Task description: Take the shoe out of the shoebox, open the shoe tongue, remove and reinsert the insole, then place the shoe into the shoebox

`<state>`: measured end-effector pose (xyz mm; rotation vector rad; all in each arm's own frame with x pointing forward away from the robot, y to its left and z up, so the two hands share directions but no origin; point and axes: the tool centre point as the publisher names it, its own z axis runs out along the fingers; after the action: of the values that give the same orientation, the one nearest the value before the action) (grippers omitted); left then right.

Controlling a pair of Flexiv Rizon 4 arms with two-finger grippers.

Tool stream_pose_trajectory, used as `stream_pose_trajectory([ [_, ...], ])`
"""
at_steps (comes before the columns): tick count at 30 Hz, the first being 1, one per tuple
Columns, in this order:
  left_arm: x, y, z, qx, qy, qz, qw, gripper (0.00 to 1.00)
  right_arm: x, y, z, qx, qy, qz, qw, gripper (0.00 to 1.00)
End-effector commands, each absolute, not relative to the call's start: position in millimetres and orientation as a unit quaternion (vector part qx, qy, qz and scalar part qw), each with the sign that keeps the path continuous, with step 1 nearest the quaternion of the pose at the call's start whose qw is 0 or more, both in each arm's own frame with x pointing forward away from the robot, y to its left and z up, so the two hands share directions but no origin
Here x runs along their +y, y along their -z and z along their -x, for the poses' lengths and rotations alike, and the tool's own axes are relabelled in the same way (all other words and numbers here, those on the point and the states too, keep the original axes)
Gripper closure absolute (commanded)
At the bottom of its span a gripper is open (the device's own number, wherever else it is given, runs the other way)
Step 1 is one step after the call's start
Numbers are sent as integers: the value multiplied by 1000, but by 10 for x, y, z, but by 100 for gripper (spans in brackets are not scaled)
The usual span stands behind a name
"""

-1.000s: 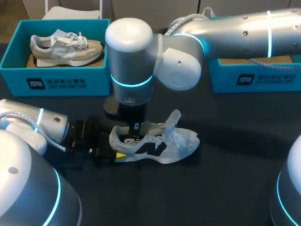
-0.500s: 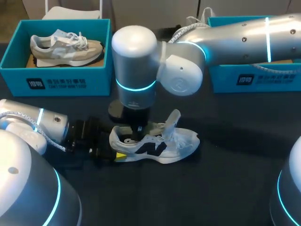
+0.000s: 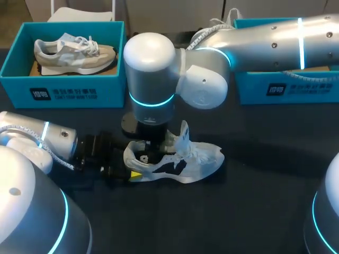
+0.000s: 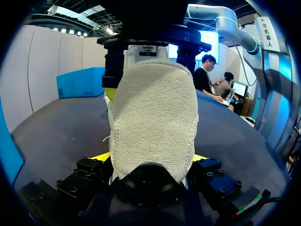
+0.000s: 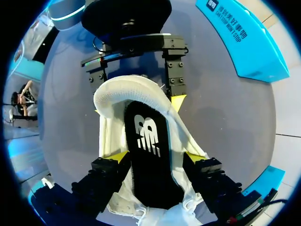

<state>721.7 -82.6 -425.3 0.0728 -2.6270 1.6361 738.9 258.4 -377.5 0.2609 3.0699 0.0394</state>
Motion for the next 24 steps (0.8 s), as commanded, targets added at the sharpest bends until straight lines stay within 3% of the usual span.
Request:
stream_pose_trajectory([
  [1, -818, 4283, -7230, -849, -527, -23, 23, 100, 2608, 3908, -7418, 996, -17, -84, 23, 29],
  [4, -818, 4283, -7230, -849, -527, -23, 23, 100, 2613, 3957, -7405, 996, -19, -84, 20, 33],
  [14, -818, 4283, -7230, -849, -527, -23, 23, 100, 2631, 4183, -7304, 995, -27, -91, -1, 33],
  [24, -818, 4283, -7230, -849, -527, -23, 23, 100, 2632, 4329, -7213, 995, -27, -92, -33, 65],
])
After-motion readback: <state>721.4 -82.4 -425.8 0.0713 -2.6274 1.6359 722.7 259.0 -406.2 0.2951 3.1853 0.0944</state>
